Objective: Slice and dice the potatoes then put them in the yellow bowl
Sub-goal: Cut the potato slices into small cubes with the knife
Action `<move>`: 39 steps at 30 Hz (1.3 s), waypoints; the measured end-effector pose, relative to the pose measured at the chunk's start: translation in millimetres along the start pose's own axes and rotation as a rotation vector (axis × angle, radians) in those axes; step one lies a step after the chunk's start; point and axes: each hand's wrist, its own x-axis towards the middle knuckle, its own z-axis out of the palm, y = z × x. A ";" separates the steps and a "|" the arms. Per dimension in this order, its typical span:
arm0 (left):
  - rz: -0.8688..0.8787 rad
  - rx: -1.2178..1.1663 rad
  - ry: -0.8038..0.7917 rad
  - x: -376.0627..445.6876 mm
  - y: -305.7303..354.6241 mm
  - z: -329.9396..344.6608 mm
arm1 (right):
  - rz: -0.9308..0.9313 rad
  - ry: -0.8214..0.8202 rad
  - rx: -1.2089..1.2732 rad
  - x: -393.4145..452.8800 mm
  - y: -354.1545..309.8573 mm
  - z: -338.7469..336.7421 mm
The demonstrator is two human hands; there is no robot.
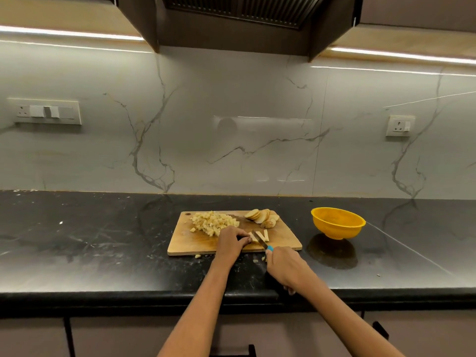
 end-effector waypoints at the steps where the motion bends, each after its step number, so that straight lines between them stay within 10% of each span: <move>1: 0.002 0.002 0.000 0.4 -0.1 -0.4 | 0.011 0.008 0.029 -1.7 -0.4 -1.4; 13: 0.031 0.012 -0.044 6.1 -3.1 -1.5 | 0.261 -0.306 0.198 3.0 -28.5 -26.9; 27: 0.049 0.032 -0.031 4.1 -1.6 -1.3 | 0.028 -0.021 -0.151 7.3 -23.8 -0.9; 39: 0.065 0.022 -0.034 1.8 1.9 -3.1 | 0.079 -0.140 -0.066 20.1 -38.5 -13.9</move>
